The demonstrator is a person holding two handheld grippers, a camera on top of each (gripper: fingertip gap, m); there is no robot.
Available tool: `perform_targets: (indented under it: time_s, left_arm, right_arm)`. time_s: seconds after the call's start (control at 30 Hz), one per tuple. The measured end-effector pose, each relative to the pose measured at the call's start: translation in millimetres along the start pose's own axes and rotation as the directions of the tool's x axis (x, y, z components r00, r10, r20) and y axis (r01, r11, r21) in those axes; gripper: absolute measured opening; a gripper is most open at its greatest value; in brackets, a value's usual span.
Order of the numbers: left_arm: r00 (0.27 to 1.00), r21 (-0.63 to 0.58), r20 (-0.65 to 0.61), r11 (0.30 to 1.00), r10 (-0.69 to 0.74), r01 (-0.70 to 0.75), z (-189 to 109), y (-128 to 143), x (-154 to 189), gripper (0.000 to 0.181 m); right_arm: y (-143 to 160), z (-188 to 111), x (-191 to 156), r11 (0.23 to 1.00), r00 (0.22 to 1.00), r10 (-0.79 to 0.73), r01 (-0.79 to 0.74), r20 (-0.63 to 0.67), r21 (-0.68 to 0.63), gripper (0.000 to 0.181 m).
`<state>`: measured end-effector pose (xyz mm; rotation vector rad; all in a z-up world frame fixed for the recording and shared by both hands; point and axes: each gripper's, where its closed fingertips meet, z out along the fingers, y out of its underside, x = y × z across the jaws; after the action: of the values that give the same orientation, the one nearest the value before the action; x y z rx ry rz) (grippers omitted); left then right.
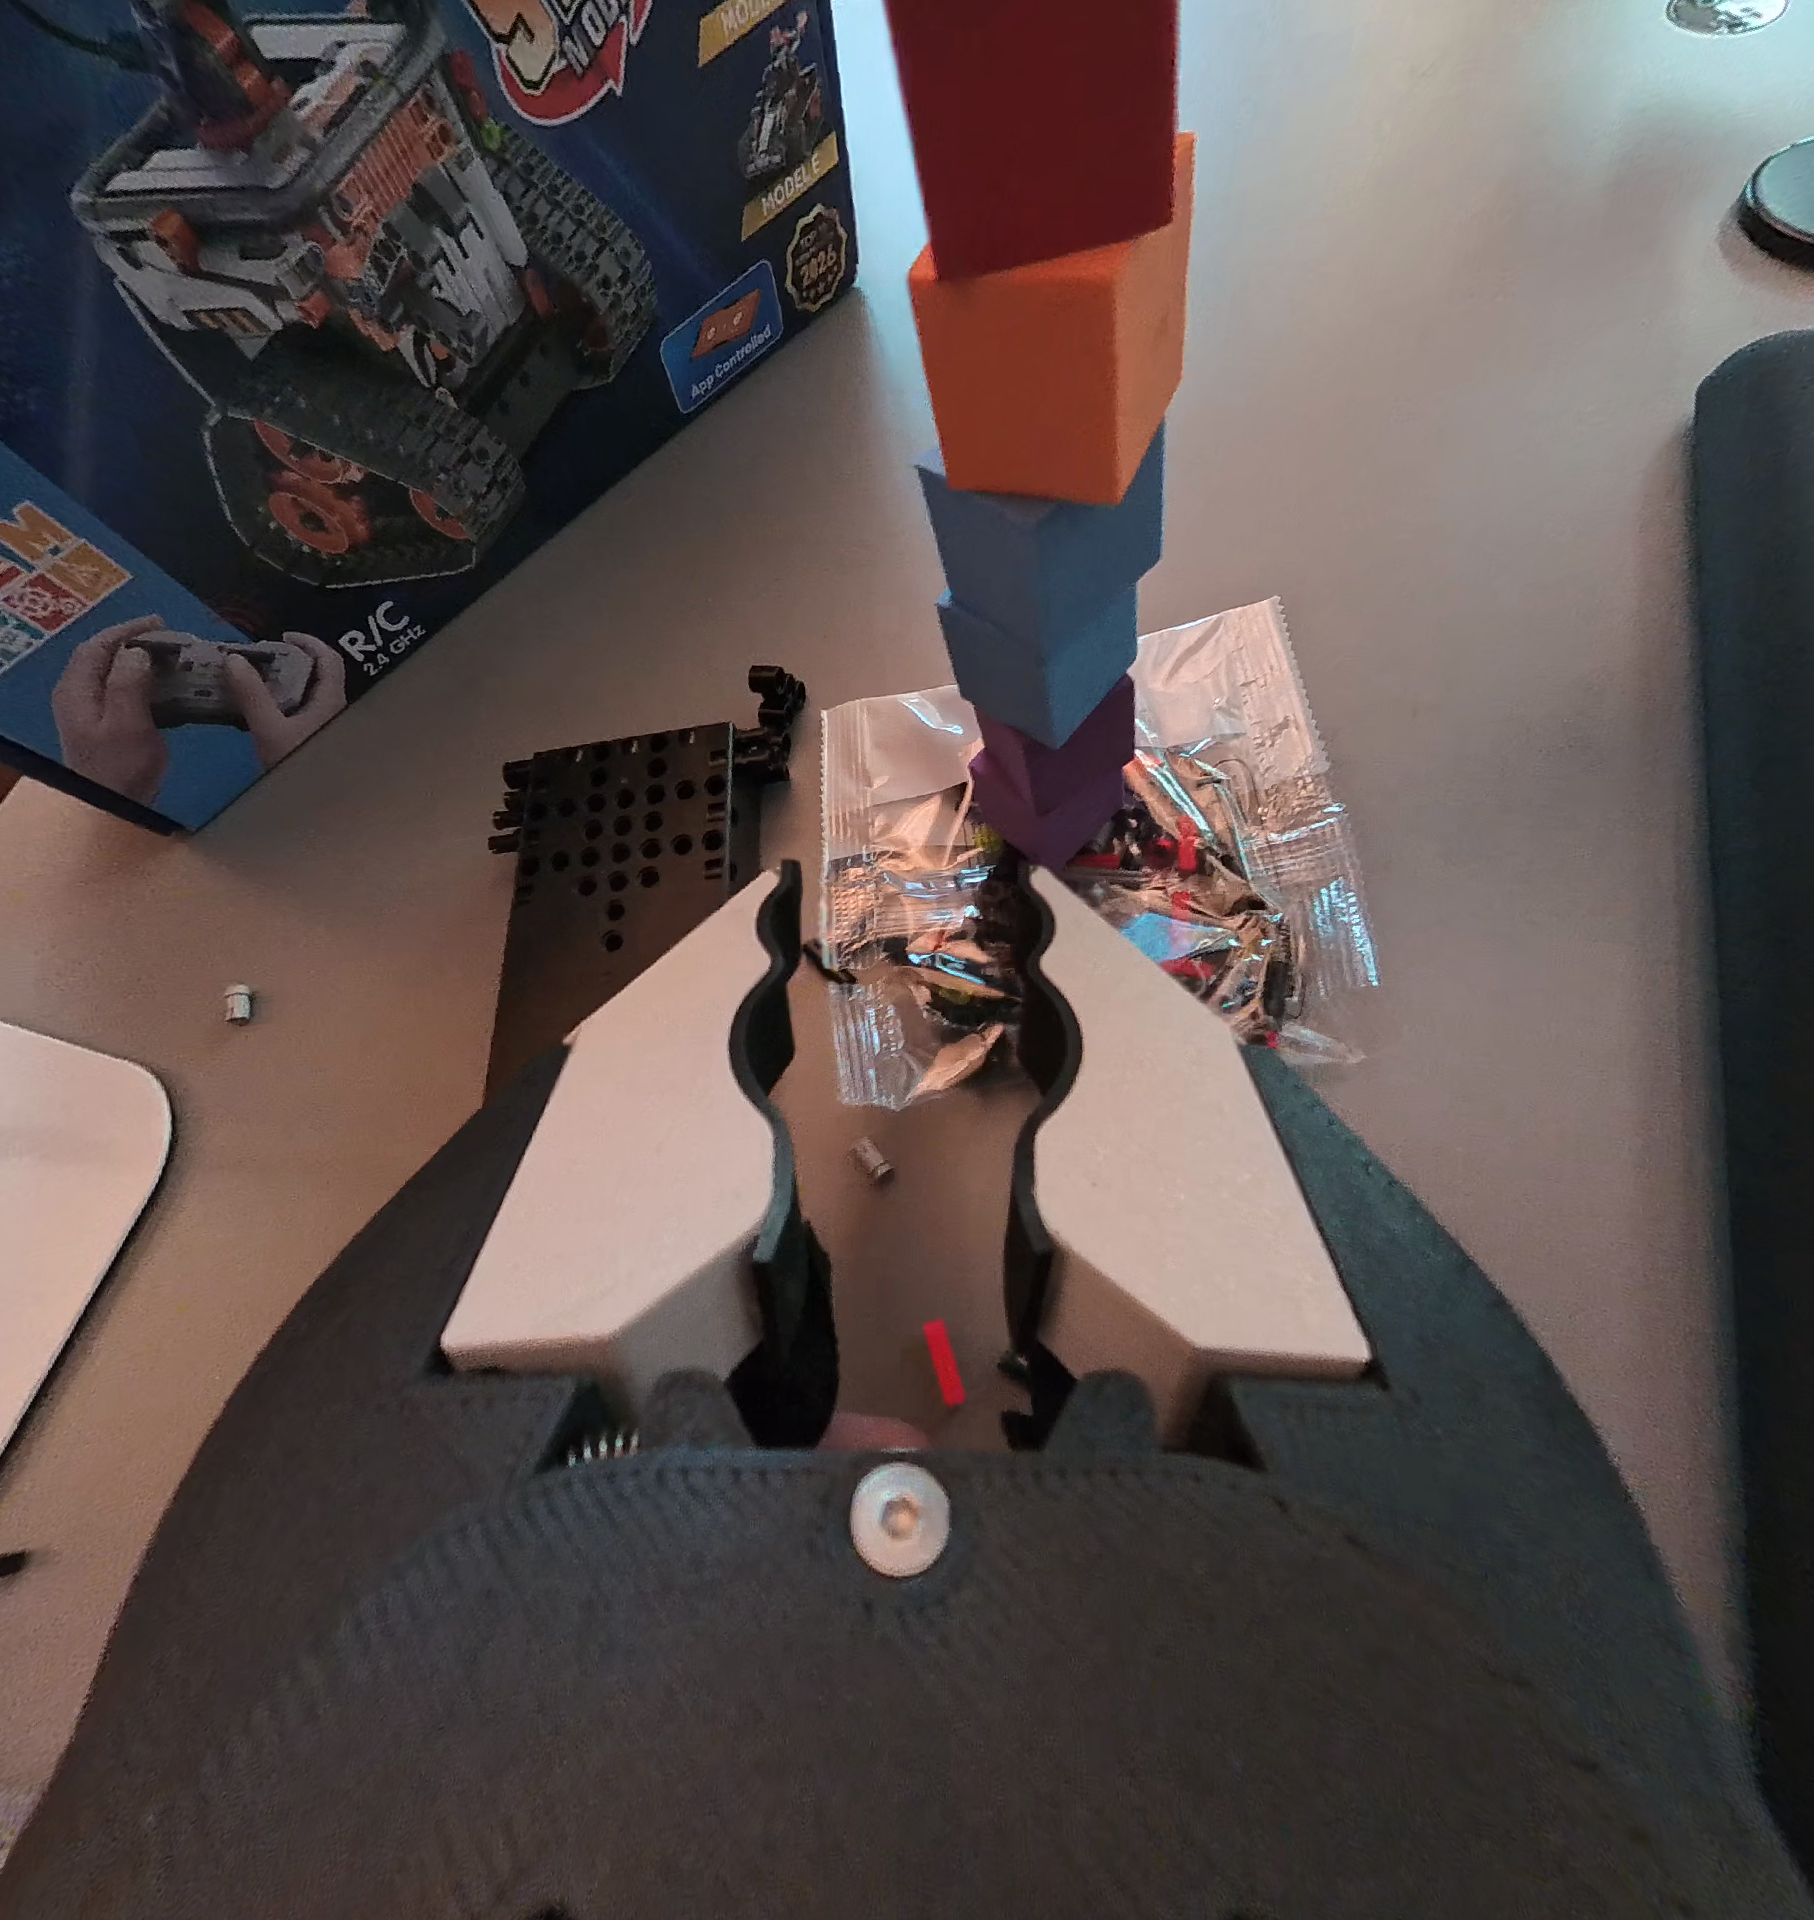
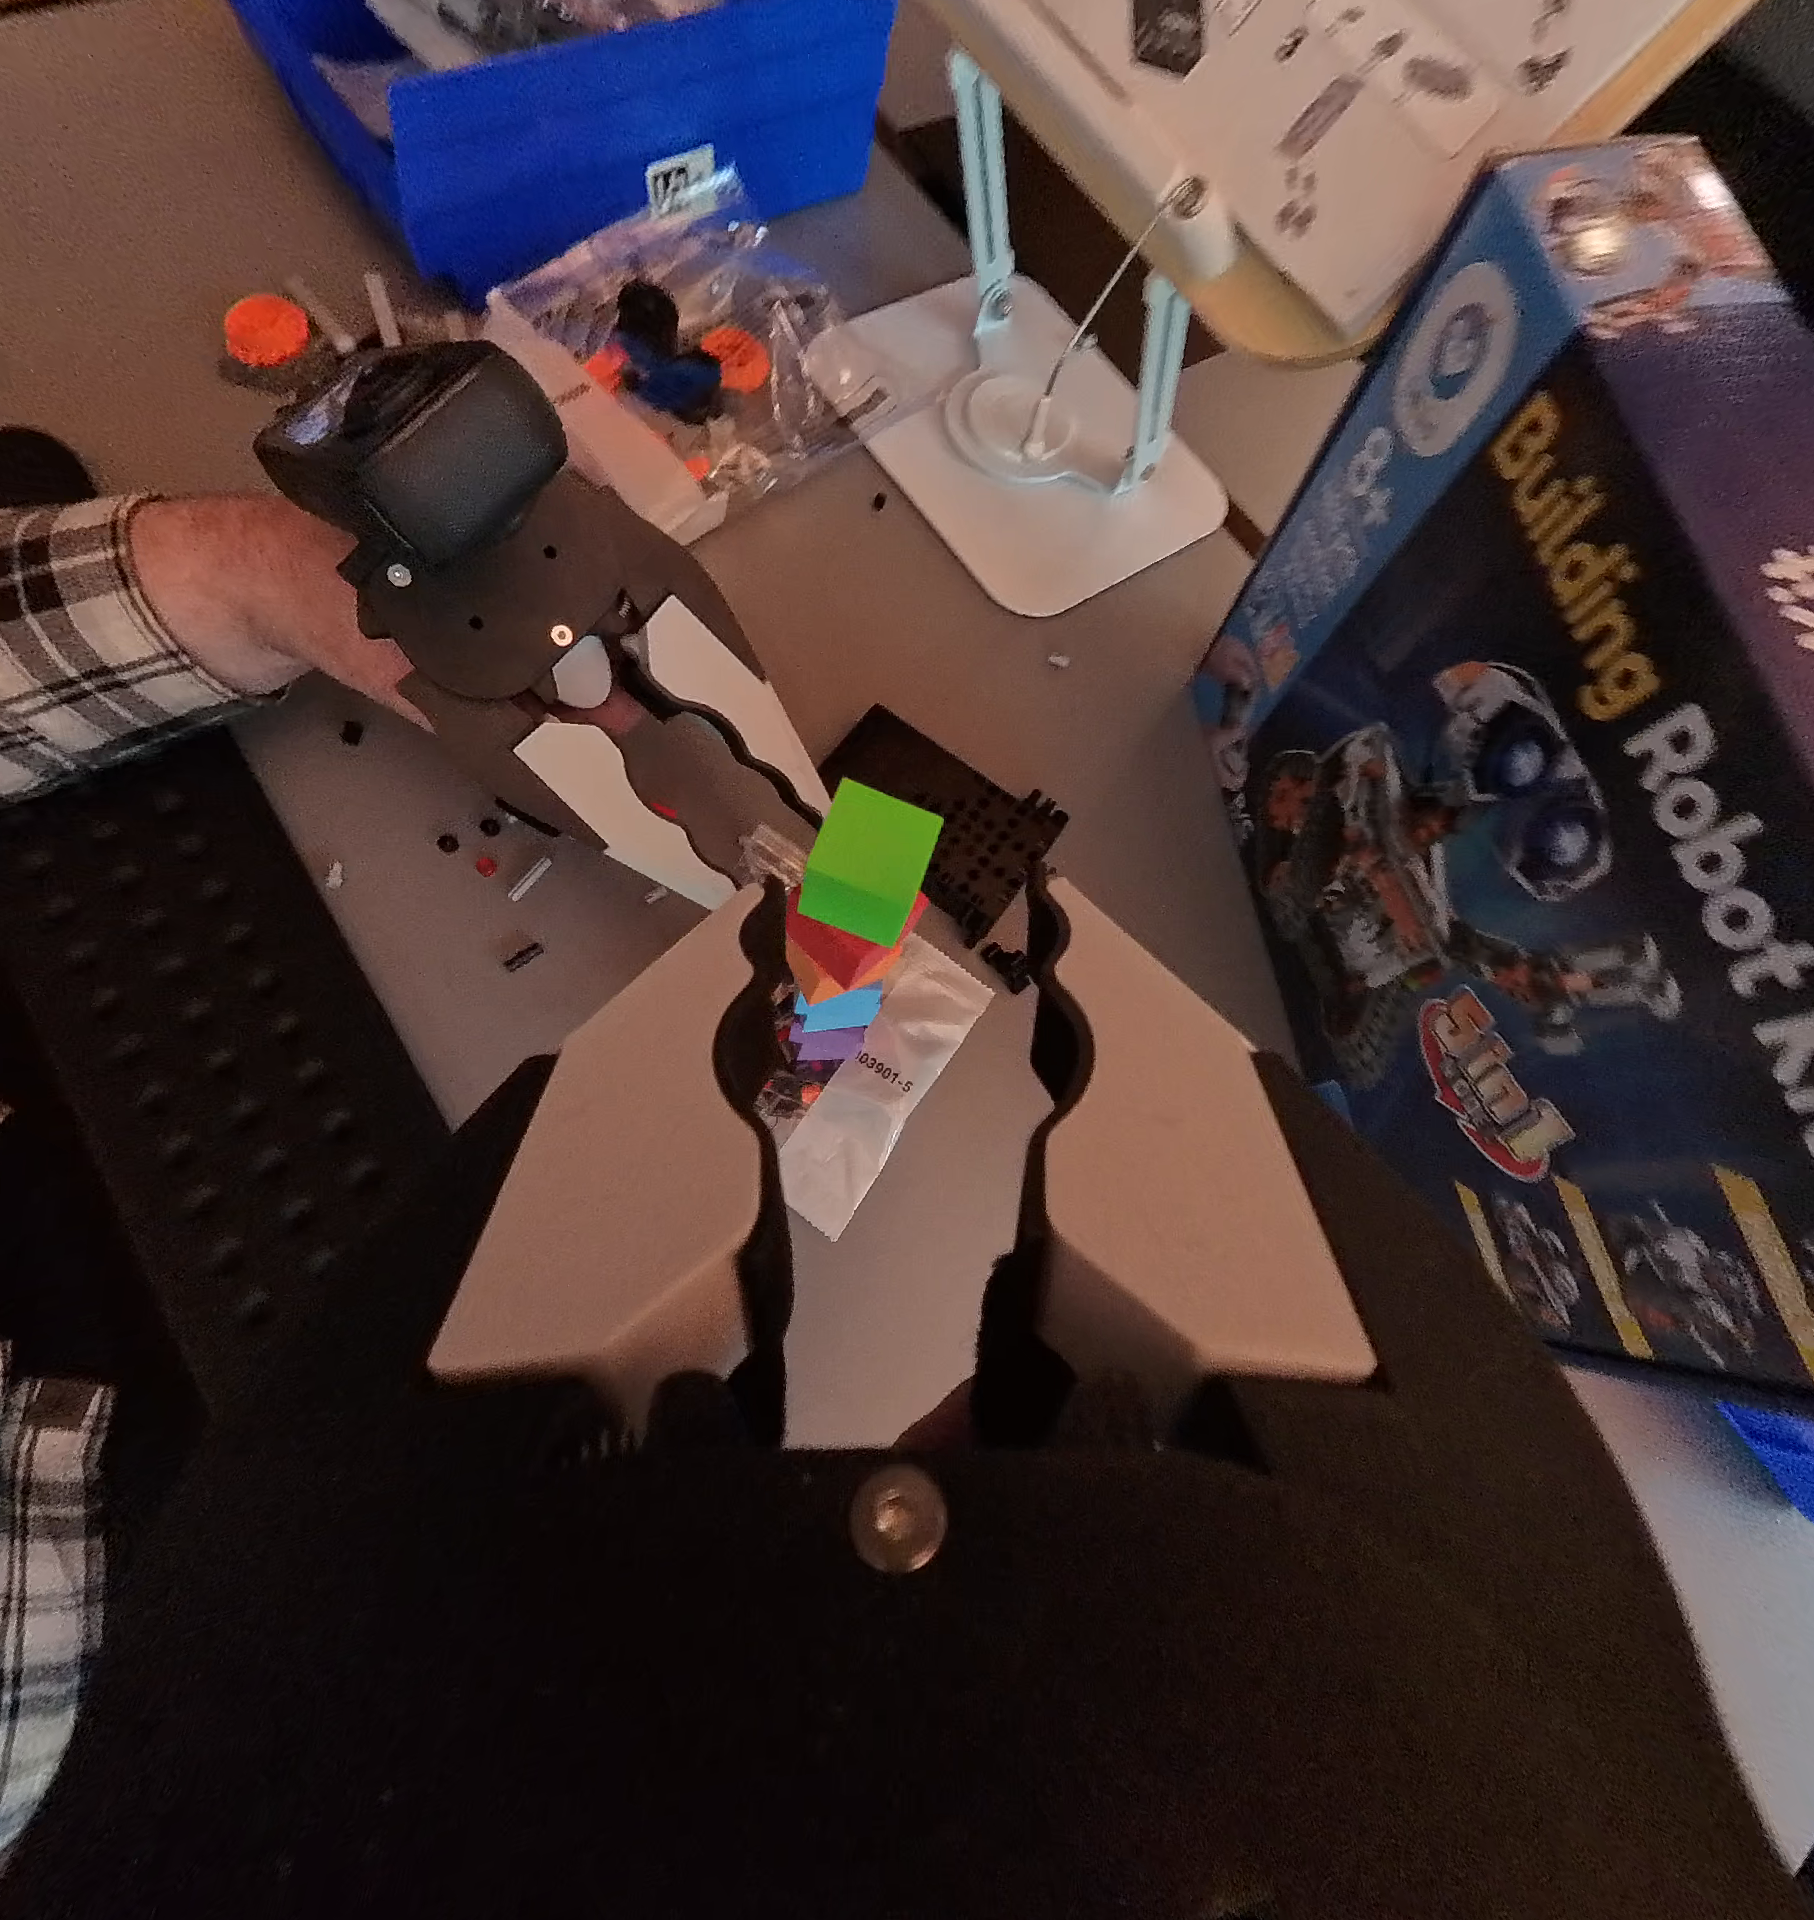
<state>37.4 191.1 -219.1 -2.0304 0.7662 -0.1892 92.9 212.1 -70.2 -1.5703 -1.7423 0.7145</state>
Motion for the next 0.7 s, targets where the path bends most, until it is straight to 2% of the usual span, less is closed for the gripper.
perform_targets:
  time_s: [0.13, 0.27, 0.5, 0.63, 0.7]
  left_arm:
    - [1.000, 0.002, 0.022, 1.000, -0.005, 0.005, -3.2, 0.7, -6.0, 0.038]
    - [0.999, -0.001, 0.037, 1.000, -0.007, 0.007, -3.7, 1.4, -9.0, 0.038]
    - [0.999, 0.017, 0.035, 0.999, -0.040, 0.039, -6.6, 5.4, -13.9, 0.036]
    - [0.999, 0.017, 0.034, 0.999, -0.042, 0.042, -6.4, 5.9, -14.2, 0.035]
    - [0.999, 0.010, 0.031, 0.999, -0.038, 0.037, -4.9, 7.3, -12.8, 0.036]
  right_arm:
    - [10.8, -21.1, 3.9, 0.995, 0.994, 0.052, -0.044, -0.091, 0.087, 0.044]
    - [34.7, -29.5, 2.0, 0.983, 0.978, 0.126, -0.100, -0.167, 0.156, 0.041]
    - [73.6, -18.0, 7.2, 0.914, 0.930, 0.316, -0.246, -0.187, 0.322, 0.034]
    - [104.3, -7.3, 28.5, 0.904, 0.873, 0.367, -0.253, -0.321, 0.346, 0.031]
    - [115.2, -0.1, 34.6, 0.880, 0.850, 0.409, -0.272, -0.333, 0.389, 0.027]
